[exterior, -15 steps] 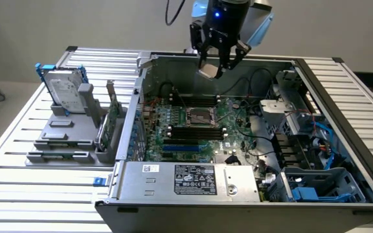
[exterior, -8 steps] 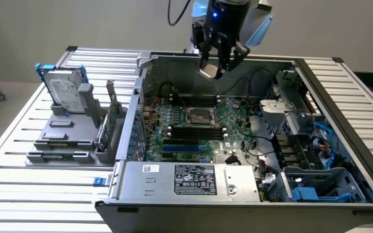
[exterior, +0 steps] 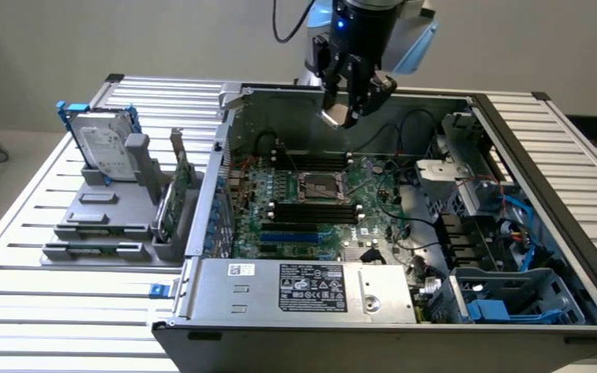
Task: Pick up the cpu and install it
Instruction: 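Place the cpu into insertion slot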
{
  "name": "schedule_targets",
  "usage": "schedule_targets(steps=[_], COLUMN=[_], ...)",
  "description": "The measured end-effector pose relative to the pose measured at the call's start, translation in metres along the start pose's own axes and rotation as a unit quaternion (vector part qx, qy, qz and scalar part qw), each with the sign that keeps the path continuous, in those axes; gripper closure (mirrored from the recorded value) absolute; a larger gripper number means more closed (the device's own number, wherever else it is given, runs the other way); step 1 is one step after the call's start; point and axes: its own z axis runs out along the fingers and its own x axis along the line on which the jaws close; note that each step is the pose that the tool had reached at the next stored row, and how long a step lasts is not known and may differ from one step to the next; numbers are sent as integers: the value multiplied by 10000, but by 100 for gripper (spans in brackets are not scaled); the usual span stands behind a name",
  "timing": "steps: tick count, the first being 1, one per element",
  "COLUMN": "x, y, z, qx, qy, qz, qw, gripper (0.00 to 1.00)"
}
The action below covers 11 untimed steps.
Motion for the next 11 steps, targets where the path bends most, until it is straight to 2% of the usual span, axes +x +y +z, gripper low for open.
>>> schedule_targets(steps=[3,6,11], x=[-1,-3,-6], y=[0,-1,-1], z=[13,27,50], qx=[-32,-65,-121], qy=[-8,-17,-31], qz=[265,536,988], qw=[9996,9985,9950], gripper=[46,46,46])
